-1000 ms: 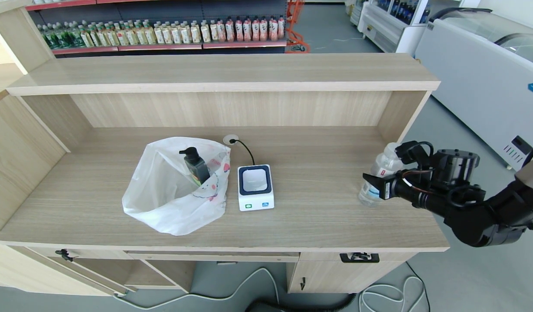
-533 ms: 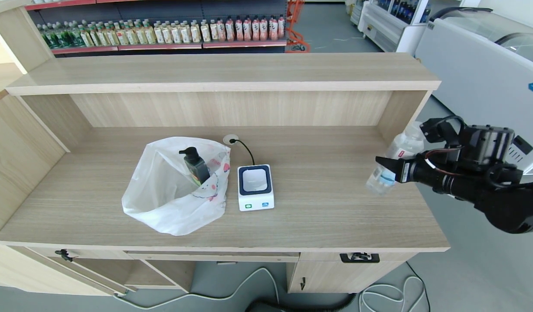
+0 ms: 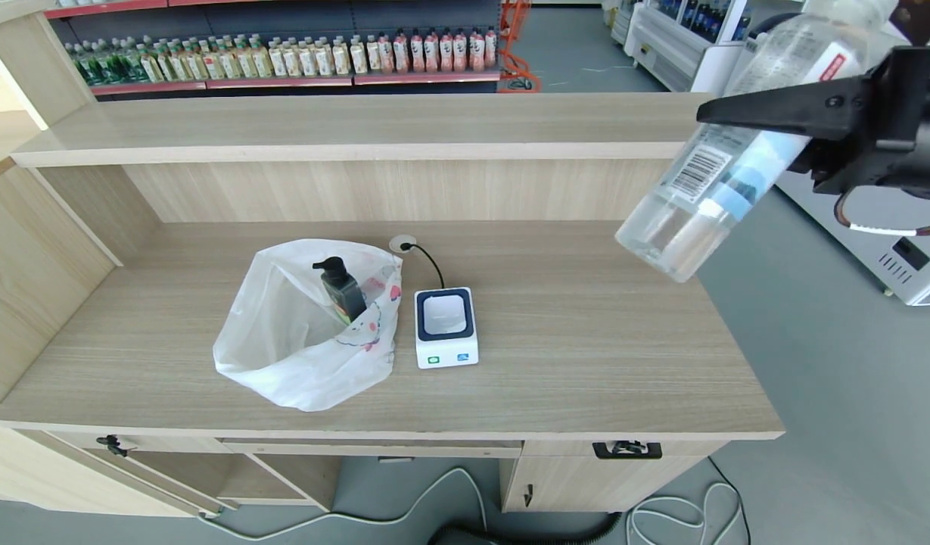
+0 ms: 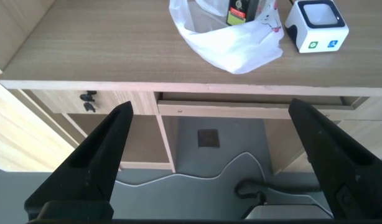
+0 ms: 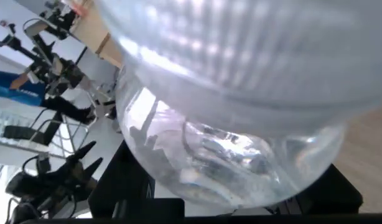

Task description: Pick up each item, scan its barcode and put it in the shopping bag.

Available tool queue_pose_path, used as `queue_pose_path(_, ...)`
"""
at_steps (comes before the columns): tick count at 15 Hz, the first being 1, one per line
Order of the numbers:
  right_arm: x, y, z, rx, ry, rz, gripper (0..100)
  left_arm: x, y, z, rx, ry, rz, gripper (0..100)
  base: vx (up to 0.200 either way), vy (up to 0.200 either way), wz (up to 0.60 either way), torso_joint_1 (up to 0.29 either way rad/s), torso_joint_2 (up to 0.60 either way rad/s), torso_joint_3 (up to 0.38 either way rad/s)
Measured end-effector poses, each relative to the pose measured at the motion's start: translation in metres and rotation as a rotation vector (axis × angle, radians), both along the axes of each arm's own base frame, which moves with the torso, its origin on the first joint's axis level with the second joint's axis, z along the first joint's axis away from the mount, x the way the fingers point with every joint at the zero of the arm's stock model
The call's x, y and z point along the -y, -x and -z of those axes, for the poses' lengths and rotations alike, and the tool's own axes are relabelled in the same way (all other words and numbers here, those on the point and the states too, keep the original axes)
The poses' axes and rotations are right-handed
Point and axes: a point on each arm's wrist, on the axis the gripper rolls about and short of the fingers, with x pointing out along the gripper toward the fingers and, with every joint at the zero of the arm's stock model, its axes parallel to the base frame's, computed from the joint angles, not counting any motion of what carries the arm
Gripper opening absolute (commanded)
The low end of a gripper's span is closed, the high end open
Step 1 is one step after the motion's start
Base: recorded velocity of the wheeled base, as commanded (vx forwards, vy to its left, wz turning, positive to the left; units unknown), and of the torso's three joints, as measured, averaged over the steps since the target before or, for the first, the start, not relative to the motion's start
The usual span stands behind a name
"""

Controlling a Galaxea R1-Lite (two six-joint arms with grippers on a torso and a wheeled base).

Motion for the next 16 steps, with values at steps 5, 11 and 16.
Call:
queue_pose_path(5, -0.014, 0.054, -0.006, 0.05, -0.019, -0.286, 0, 0.0, 0.0, 0.0, 0.0, 0.0, 0.0, 100, 0.0, 0.0, 0.0, 0.0, 0.0, 0.0)
queue_pose_path(11, -0.016, 0.084, -0.001, 0.059, -0.024, -0.474, 0, 0.0, 0.0, 0.0, 0.0, 0.0, 0.0, 100, 0.0, 0.0, 0.0, 0.0, 0.0, 0.0)
queue_pose_path(16, -0.012, 0.095, 0.004, 0.055, -0.023, -0.523, 0, 0.0, 0.0, 0.0, 0.0, 0.0, 0.0, 100, 0.0, 0.0, 0.0, 0.0, 0.0, 0.0)
